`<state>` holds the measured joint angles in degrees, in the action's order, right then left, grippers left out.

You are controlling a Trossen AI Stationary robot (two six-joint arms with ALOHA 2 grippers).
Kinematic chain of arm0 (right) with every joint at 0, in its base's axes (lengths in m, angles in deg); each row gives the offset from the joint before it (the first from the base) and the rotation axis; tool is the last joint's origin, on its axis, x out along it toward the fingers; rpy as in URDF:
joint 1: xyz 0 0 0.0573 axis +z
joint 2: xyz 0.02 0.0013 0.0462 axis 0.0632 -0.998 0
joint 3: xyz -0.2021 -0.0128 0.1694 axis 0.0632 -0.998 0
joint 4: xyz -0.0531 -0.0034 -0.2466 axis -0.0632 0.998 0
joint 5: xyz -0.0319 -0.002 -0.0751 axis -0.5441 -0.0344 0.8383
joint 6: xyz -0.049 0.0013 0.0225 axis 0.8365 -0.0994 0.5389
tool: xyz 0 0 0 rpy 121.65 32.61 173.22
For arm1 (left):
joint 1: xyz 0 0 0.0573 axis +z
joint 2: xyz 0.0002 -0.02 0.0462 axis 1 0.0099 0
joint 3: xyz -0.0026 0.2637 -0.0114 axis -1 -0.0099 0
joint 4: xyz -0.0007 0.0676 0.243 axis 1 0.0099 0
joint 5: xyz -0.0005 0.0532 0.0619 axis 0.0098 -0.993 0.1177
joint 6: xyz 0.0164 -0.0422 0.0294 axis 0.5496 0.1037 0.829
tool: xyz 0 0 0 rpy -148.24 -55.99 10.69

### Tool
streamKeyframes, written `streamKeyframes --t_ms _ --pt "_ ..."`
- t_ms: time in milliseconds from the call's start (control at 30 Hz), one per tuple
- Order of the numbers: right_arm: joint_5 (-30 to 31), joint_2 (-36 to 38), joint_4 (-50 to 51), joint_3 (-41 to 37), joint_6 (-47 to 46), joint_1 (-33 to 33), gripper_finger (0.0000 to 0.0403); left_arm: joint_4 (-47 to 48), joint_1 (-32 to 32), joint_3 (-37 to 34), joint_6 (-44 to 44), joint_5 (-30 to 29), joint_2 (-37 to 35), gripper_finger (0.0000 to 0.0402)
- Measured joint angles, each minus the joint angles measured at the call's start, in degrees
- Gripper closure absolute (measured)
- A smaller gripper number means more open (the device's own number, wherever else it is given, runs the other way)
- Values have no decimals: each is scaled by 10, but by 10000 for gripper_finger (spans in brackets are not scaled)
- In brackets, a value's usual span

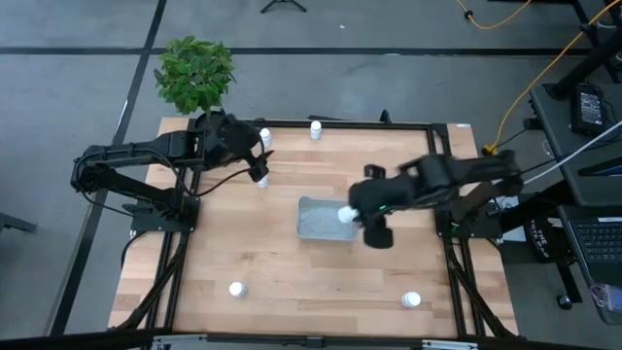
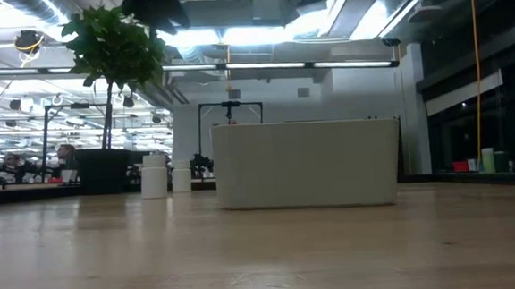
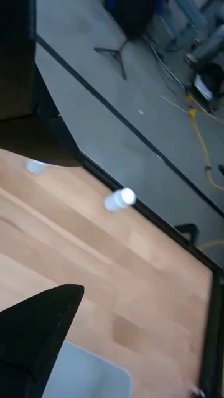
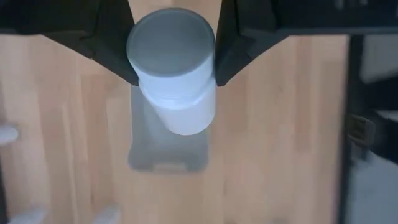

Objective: Pick and place pill bottles into a basket
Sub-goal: Put the white pill bottle into the gray bin

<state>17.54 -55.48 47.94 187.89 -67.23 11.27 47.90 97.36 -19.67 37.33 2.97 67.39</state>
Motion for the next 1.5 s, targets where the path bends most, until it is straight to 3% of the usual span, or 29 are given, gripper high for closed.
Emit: streamKeyframes --t_ms 267,533,900,1300,1500 --pt "-29 -112 11 0 111 -65 241 10 0 0 -10 -28 0 84" --pt "-35 -180 -12 -17 107 -87 241 21 0 0 -11 -46 0 84" --pt "-40 -186 -171 -175 69 -102 241 55 -4 0 -7 -45 0 84" --pt "-29 -182 -187 -279 27 -127 241 56 -4 0 18 -30 0 84" --pt "-32 -179 -198 -287 19 -126 232 53 -4 0 21 -30 0 84"
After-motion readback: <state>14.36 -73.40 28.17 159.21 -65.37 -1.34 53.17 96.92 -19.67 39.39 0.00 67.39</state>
